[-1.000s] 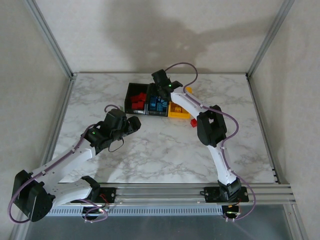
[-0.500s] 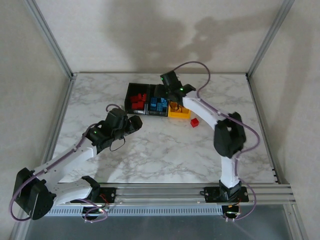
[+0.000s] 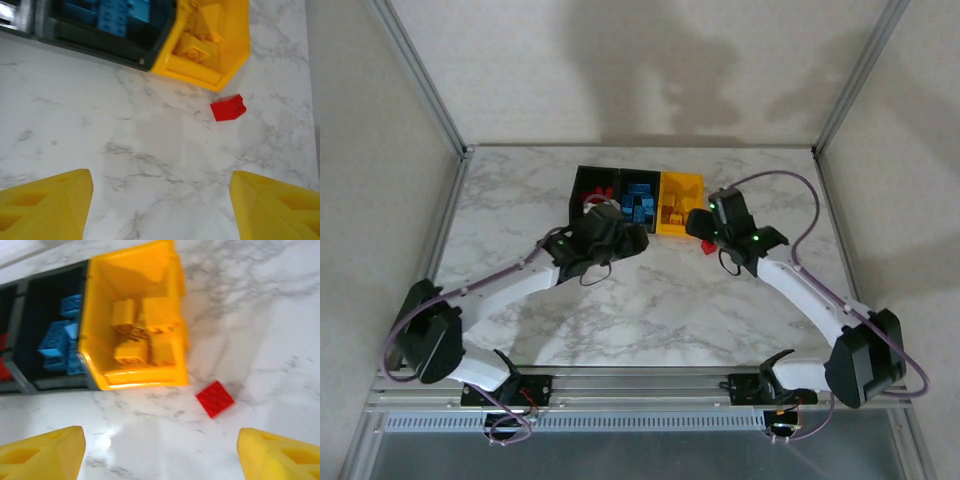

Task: Sort the legos into containers by color
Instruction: Pick up the lego from the center of the table.

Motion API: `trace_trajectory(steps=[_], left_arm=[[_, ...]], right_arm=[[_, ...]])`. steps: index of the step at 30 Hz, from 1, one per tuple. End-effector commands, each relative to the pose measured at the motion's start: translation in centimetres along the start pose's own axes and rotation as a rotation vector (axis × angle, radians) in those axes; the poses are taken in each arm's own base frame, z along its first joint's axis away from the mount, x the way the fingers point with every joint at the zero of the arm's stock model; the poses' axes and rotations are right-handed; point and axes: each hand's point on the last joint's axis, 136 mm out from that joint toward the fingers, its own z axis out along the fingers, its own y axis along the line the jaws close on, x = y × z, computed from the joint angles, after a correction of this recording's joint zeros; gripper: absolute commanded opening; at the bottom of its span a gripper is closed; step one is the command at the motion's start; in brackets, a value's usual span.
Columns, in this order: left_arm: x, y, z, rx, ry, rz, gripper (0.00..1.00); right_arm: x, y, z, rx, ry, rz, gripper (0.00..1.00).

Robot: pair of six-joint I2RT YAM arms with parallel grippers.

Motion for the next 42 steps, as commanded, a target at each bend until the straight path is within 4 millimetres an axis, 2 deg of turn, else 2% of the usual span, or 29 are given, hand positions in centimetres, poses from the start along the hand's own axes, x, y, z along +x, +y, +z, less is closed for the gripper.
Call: trace_trajectory(steps=[1,6,12,16,20,24,31,34,42], left_arm=[[0.7,-2.5,1.0,0.039,0.017,0.040,0.72],[1.9,-3.5,1.4,0.048,0.031,0.046,0.72],[2.5,-1.2,0.5,-0.009,0.013,0.056,0.73],[2.9,0.1,0.2,-0.039,0.015,0.064,0.73],[2.7,0.6,-0.4,-0.064,0.007,0.081,0.73],[2.1,1.2,-1.2,-0.080,-0.020,0.083,0.73],[2.2,1.6,-0.7,-0.083,-0.006,0.063,0.73],[2.0,1.5,-0.6,-0.087,-0.009,0.069,0.73],[2.2,1.4,0.0,-0.087,0.003,0.067,0.72]], right_arm=[[0.8,-2.3,0.2,0.020,-0.001,0.004,0.80],[1.7,-3.4,2.2,0.014,0.008,-0.055,0.79],[2.3,-2.5,4.7,-0.043,0.020,-0.190,0.81],[2.0,-2.8,6.5,-0.035,0.013,-0.215,0.82],[2.0,-2.7,8.2,-0.065,0.023,-0.216,0.82],[3.2,-2.5,9.8,-0.091,0.065,-0.238,0.81],[4.5,-2.8,11.6,-0.086,0.115,-0.248,0.76],[5.1,-3.3,11.9,-0.070,0.133,-0.252,0.71],[5.7,-3.9,12.2,-0.040,0.151,-0.256,0.48]])
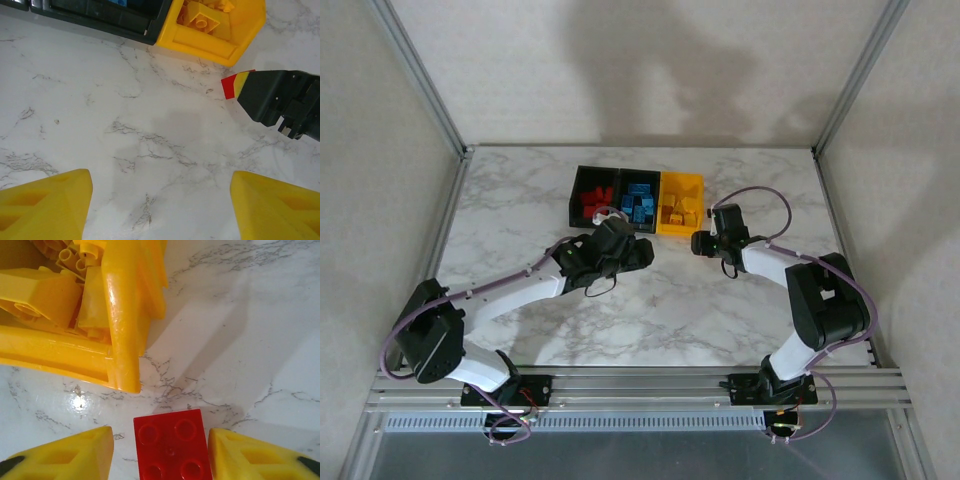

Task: Sort the legos into containers by color
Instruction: Pick up the lego from the center of the table.

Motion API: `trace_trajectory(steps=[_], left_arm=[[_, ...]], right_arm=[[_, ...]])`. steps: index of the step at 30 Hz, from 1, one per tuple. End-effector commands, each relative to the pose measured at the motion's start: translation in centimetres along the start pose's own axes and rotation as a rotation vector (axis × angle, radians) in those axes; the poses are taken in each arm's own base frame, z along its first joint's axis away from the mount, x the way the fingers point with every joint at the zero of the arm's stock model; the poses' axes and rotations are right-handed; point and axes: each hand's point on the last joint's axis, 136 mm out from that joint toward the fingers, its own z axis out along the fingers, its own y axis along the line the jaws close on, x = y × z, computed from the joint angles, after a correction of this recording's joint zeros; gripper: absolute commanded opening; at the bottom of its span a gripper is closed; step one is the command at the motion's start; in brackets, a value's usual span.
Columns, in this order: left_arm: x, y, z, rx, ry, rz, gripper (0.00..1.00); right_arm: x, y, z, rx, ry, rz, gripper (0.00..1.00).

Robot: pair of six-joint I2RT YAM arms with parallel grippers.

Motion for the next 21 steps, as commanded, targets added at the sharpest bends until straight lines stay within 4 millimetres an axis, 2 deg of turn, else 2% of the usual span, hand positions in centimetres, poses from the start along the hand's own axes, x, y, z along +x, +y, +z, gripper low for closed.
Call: trace_trajectory(steps=[1,9,13,16,21], left_arm=[[-0.3,0.5,0.4,-0.028,-0.004,0.006,0.73],[-0.4,0.8,0.1,-0.034,-0.012,0.005,0.72],[-0.7,0.8,-0.2,-0.033,-0.026,0.000,0.73],[-1.3,1.2,-0.8,-0.027,-0.049,-0.021,0.73],[-2.6,2.9,-2.4,-0.002,-0.093,-0.091,0.73]], right_arm=[[0.0,-0.4,0.6,0.021,0.009,-0.009,0.46],[0.0,-0.3,0.6,0.045,0.014,-0.024,0.32],[-0.2,1.0,-0.6,0.035,0.002,-0.055,0.26],[-0.5,2.4,-2.5,0.028,-0.019,-0.080,0.25],[-2.7,7.1,-6.4,-0.060,-0.097,-0.105,0.25]])
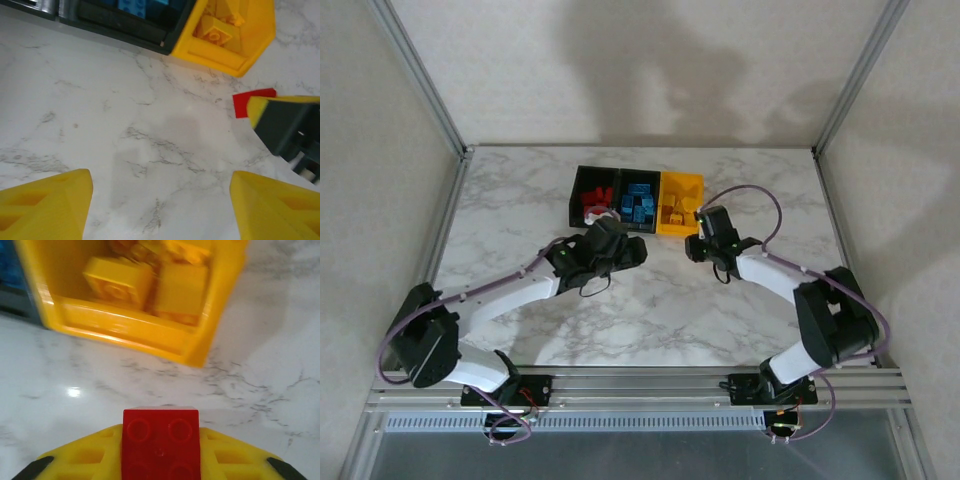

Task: Sort the legos into containers by color
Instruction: Pick up the lego from the center of the table, then place the lego in the container.

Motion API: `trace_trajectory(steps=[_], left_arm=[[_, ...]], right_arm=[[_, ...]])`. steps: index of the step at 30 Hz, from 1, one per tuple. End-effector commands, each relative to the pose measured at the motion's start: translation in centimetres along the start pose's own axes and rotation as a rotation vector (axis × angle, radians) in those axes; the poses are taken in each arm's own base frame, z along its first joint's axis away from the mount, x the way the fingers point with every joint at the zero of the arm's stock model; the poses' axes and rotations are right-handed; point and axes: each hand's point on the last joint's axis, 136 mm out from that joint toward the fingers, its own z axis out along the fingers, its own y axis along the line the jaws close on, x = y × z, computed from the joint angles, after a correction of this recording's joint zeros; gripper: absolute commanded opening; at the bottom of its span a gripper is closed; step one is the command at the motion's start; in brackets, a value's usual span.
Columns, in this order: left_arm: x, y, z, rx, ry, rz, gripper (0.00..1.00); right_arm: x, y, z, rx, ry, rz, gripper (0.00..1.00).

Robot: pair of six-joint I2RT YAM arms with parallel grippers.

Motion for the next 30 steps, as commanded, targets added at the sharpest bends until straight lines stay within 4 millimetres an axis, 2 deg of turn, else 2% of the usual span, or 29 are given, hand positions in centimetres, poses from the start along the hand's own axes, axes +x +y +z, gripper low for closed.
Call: trace_trajectory(steps=[1,5,8,10,12,16,21,23,27,30], left_arm=[[-1.9,1.5,-1.7,0.015,-0.059,-0.067,0.73],[-3.2,4.0,-3.4,0.016,-0.103,-0.128,0.73],[-3.6,5.2,-4.6,0.026,-0.111,-0.146,0.73],[-3.5,5.6,-5.3,0.030,-0.107,-0.145,0.73],[-3.5,6.1,-6.1,0.027,-0.116,-0.145,0.73],[-4.0,7.2,-7.4,0.052,-0.139,-0.187,0.73],[-4.3,8.2,-8.2,0.054,-0.149,-0.207,0.73],[-4.2,8.3,-8.3,0.052,-0.145,-0.206,0.73],[-3.9,8.5,-8.4,0.057,-0.137,-0.214,0.73],[-3.7,8.6,-8.6,0.060,-0.132,-0.216,0.73]], right_arm=[[-3.5,3.1,-3.0,-0.052,-0.087,0.001,0.25],[-6.6,7.7,-4.3,-0.161,-0.144,0.001,0.25],[-8.7,11.3,-4.0,-0.271,-0.173,0.009,0.26],[-9.6,13.0,-2.8,-0.305,-0.159,0.012,0.26],[-10.4,15.8,-2.0,-0.345,-0.152,-0.006,0.25],[-12.3,19.0,0.7,-0.394,-0.132,0.016,0.25],[-14.4,21.5,4.4,-0.428,-0.122,0.068,0.26],[-14.8,22.4,6.6,-0.438,-0.112,0.077,0.26],[-15.1,23.3,11.0,-0.430,-0.088,0.082,0.26],[-16.2,23.8,12.9,-0.420,-0.089,0.088,0.27]])
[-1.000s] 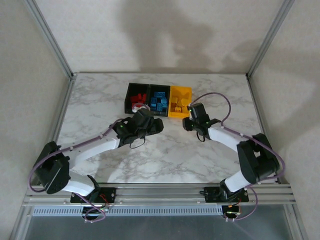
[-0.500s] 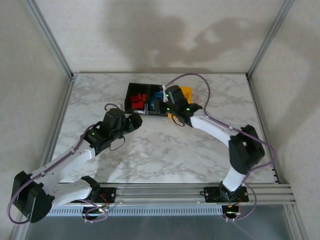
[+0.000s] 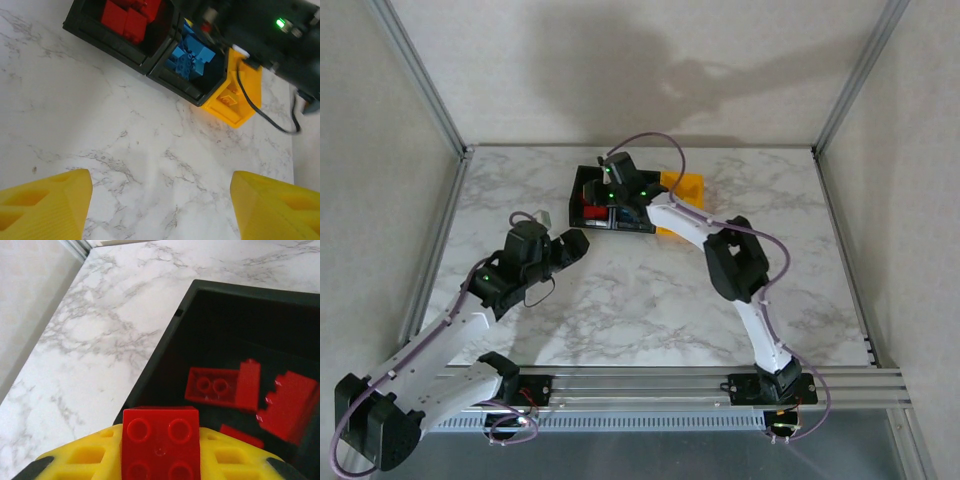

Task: Sort the legos into containers by color
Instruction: Place the lego in the container.

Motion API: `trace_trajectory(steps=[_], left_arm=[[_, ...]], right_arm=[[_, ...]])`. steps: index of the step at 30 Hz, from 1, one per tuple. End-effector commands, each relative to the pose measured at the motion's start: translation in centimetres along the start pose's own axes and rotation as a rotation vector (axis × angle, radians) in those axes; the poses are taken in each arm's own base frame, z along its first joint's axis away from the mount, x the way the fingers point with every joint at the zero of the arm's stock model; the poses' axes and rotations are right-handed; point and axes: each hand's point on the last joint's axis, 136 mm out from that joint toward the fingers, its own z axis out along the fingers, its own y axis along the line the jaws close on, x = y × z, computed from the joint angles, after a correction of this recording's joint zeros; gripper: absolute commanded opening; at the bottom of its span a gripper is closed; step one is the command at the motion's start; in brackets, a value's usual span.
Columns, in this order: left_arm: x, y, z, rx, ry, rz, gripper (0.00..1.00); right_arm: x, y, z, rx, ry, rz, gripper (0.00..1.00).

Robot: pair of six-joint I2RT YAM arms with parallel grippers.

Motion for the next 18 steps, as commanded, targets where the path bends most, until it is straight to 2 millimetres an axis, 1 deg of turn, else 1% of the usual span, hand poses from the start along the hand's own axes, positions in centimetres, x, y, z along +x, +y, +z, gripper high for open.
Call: trace_trajectory(steps=[1,4,5,6,7,8,10,11,14,18], left_arm=[[0.4,0.4,-0.7,0.003,0.019,0.003,0.73],[0.2,0.5,-1.2,-0.005,0.005,0.006,0.73],[0.1,0.6,-1.3,-0.009,0.002,0.009,0.73],[0.0,0.7,-1.5,-0.013,-0.002,0.009,0.73],[0.0,0.7,-1.5,-0.014,-0.004,0.009,0.73],[0.0,0.8,-1.5,-0.016,-0.003,0.009,0.73],[0.1,0.8,-1.4,-0.018,0.000,0.008,0.73],[0.0,0.8,-1.3,-0.020,0.000,0.005,0.73],[-0.1,0.6,-1.0,-0.019,-0.001,0.000,0.73],[-0.7,-0.1,-0.8,-0.009,-0.010,-0.002,0.73]], right_arm=[[-0.6,-0.9,1.7,0.018,0.017,0.032,0.27],[-1.1,-1.7,2.7,0.029,0.013,0.056,0.31],[-1.2,-2.0,2.9,0.034,0.009,0.066,0.34],[-1.3,-2.2,2.9,0.036,0.003,0.074,0.39],[-1.5,-2.4,2.9,0.042,0.000,0.082,0.48],[-1.7,-2.4,2.8,0.044,-0.003,0.080,0.54],[-2.6,-1.9,2.1,0.037,-0.017,0.061,0.58],[-3.0,-1.6,1.6,0.036,-0.025,0.053,0.58],[-4.8,-0.7,-0.9,0.041,-0.069,0.022,0.60],[-6.6,0.6,-5.0,0.043,-0.117,-0.009,0.60]])
